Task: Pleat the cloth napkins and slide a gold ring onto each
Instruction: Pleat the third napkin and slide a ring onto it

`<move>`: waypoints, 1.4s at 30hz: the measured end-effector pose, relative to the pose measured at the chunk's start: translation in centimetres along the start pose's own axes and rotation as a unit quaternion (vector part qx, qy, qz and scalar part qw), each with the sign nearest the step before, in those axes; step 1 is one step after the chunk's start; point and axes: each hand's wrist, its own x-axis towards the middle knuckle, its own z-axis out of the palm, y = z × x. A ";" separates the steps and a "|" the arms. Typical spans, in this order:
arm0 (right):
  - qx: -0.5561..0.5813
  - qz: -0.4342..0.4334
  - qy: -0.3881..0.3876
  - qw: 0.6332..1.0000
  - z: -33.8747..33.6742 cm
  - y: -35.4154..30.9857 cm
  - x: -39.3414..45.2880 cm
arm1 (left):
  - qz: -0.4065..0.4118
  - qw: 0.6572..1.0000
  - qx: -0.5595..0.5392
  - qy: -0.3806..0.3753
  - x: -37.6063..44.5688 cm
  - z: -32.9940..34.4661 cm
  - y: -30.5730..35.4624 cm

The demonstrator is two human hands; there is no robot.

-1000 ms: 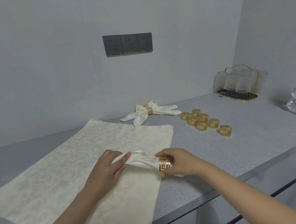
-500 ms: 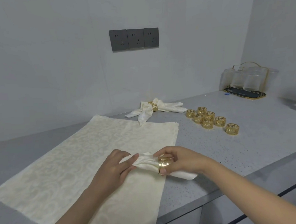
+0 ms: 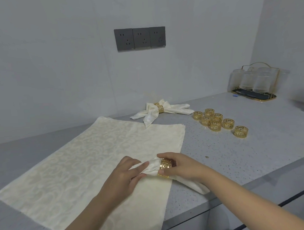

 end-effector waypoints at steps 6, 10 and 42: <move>0.057 0.017 -0.049 0.997 -0.8 0.3 0.9 | 0.015 1.000 -0.024 -0.010 -0.2 -0.2 0.1; 0.064 0.003 -0.060 0.996 -0.8 0.4 0.5 | 0.027 0.999 -0.012 -0.029 -0.6 0.0 -0.3; 0.011 -0.059 0.080 0.995 1.5 2.6 -0.9 | -0.358 0.899 -0.236 -0.090 2.1 2.5 3.6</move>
